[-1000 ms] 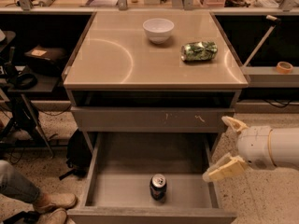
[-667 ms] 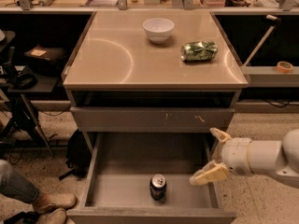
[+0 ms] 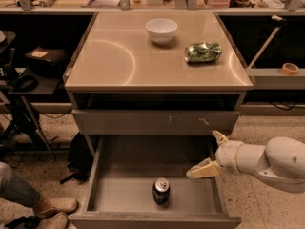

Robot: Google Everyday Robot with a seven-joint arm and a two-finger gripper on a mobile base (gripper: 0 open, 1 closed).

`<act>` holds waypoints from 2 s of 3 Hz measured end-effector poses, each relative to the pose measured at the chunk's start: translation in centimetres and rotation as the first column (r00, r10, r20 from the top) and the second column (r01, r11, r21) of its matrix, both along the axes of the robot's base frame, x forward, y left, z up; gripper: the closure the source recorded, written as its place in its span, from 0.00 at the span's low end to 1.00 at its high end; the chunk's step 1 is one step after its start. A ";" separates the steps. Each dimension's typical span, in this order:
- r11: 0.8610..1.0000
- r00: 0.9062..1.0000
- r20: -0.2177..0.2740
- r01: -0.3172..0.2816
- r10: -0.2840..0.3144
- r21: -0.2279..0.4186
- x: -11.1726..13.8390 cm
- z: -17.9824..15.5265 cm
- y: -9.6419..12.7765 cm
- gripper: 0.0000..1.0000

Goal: Pick pepsi can from middle drawer and place on counter

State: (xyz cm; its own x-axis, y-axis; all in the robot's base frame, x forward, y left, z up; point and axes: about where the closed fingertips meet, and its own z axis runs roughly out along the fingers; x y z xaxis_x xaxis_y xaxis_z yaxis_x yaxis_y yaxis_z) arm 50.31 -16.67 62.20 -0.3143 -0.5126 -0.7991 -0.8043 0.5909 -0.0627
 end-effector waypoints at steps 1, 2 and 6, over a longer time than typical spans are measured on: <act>1.000 1.000 -0.001 -0.011 0.011 0.016 -0.5 -0.1 0.3 0.00; 0.998 1.000 -0.018 -0.011 0.012 0.055 -3.2 -3.4 1.6 0.00; 0.995 0.997 -0.077 -0.012 0.020 0.100 -3.8 -15.5 7.6 0.00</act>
Offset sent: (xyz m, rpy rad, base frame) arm -0.0760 0.0422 -0.0811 0.1112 0.0279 0.0255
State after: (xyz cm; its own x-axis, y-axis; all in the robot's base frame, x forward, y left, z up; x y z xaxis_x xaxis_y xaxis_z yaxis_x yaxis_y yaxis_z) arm 46.53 -9.06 46.66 -0.3703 -0.4370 -0.8197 -0.8138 0.5782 0.0594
